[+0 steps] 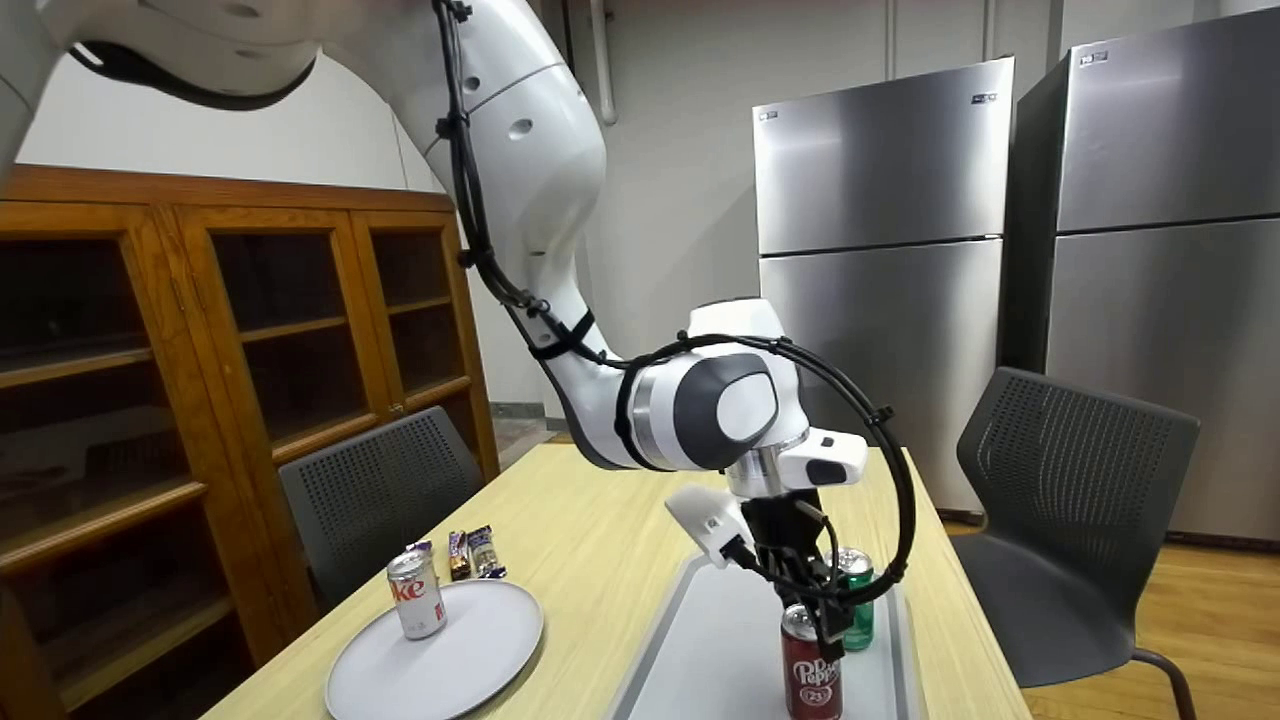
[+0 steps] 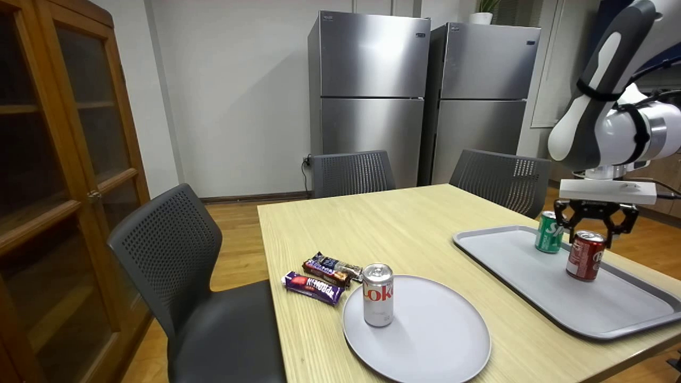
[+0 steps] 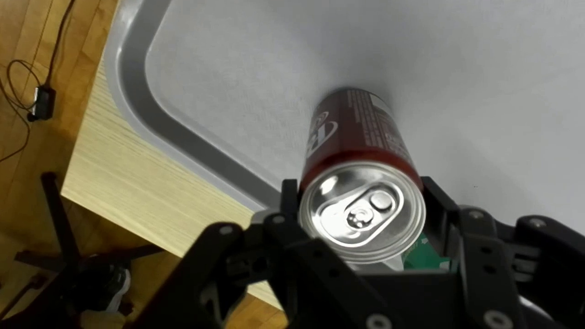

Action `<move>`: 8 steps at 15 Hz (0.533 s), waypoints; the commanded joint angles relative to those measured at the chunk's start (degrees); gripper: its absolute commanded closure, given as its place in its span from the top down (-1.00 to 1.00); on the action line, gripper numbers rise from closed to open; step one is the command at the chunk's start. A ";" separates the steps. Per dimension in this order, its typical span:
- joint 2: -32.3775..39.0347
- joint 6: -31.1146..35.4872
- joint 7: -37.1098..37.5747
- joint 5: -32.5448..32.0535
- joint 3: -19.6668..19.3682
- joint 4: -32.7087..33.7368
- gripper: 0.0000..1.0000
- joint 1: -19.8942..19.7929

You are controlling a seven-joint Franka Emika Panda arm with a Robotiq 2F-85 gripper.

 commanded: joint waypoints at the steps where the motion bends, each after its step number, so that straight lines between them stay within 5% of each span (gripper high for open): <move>1: -3.63 -0.59 -0.28 -1.73 -2.07 -1.31 -0.21 2.57; 8: -10.37 0.80 0.36 -8.42 -4.73 -5.21 -0.21 8.82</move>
